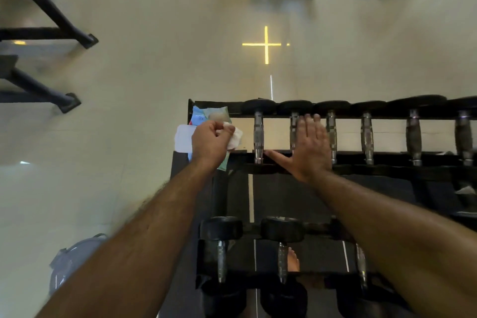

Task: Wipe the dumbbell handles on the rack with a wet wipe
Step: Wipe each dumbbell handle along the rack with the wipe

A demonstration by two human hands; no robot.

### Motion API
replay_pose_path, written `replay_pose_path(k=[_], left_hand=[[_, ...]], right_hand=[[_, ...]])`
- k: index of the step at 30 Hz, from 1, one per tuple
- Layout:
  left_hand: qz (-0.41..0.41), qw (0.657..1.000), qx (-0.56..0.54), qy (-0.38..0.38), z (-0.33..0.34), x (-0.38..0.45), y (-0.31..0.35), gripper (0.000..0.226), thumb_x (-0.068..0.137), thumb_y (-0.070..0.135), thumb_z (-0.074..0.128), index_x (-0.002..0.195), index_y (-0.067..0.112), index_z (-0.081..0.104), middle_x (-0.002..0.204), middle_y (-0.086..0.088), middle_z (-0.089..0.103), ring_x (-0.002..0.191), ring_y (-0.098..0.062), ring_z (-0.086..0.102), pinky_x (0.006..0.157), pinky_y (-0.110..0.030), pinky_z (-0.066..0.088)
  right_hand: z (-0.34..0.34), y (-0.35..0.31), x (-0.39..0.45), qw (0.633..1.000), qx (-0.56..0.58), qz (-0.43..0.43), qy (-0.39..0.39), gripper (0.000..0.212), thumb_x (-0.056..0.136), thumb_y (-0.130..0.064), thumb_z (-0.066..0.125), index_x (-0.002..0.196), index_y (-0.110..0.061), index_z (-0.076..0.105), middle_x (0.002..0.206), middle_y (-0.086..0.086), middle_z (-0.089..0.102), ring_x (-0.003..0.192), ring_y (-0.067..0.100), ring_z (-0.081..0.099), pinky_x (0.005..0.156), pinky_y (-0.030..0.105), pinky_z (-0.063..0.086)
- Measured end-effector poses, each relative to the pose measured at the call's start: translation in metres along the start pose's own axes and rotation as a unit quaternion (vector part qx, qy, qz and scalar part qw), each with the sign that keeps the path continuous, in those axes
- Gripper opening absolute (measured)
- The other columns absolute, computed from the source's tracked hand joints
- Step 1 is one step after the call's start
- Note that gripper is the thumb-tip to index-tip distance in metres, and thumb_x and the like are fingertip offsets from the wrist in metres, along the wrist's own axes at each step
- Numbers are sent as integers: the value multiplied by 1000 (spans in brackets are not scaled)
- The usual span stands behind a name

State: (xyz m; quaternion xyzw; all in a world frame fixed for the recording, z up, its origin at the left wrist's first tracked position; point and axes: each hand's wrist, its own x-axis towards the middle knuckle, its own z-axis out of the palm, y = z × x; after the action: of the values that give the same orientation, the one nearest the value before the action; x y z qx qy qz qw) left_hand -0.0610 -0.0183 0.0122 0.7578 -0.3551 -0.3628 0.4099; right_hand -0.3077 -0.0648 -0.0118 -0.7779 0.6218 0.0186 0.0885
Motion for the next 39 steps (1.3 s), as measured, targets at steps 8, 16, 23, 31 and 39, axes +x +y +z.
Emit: replay_pose_path(k=[8,16,23,31,39], left_hand=[[116,980,152,50,53,25,11,22,100,26,70,118,17,78,105,1,78,92,-5,64,85,-27,57],[187,964,188,4,90,9,-1,27,111,31,50,120,22,73,87,10,71,72,-9,68,66,-30,61],[421,807,387,-147,60,5,-21,55,82,21,86,133,8,68,141,-12,66,133,-26,63,110,-39,47],[552,671,449,-208,57,38,-17,51,83,11,84,132,9,70,139,-12,68,135,-27,61,115,-39,39],[510,744,399,-164,43,43,-2,50,82,7,85,131,9,71,132,-11,71,122,-25,69,103,-39,55]], right_hand=[[23,-5,2,989,74,39,-118,175,35,-120,27,157,-14,-42,167,10,-45,157,30,-36,134,48,-8],[26,-3,3,989,89,30,-113,180,38,-117,45,158,-14,-40,169,10,-42,158,29,-35,134,47,-7],[23,-2,3,989,83,27,-121,180,37,-117,40,159,-11,-38,169,12,-41,159,31,-33,134,47,-8],[17,-4,2,988,90,28,-124,181,37,-117,45,158,-12,-40,169,11,-41,159,30,-32,134,49,-5],[15,-5,1,987,91,28,-129,181,35,-119,39,159,-12,-38,170,12,-40,159,31,-32,134,48,-6]])
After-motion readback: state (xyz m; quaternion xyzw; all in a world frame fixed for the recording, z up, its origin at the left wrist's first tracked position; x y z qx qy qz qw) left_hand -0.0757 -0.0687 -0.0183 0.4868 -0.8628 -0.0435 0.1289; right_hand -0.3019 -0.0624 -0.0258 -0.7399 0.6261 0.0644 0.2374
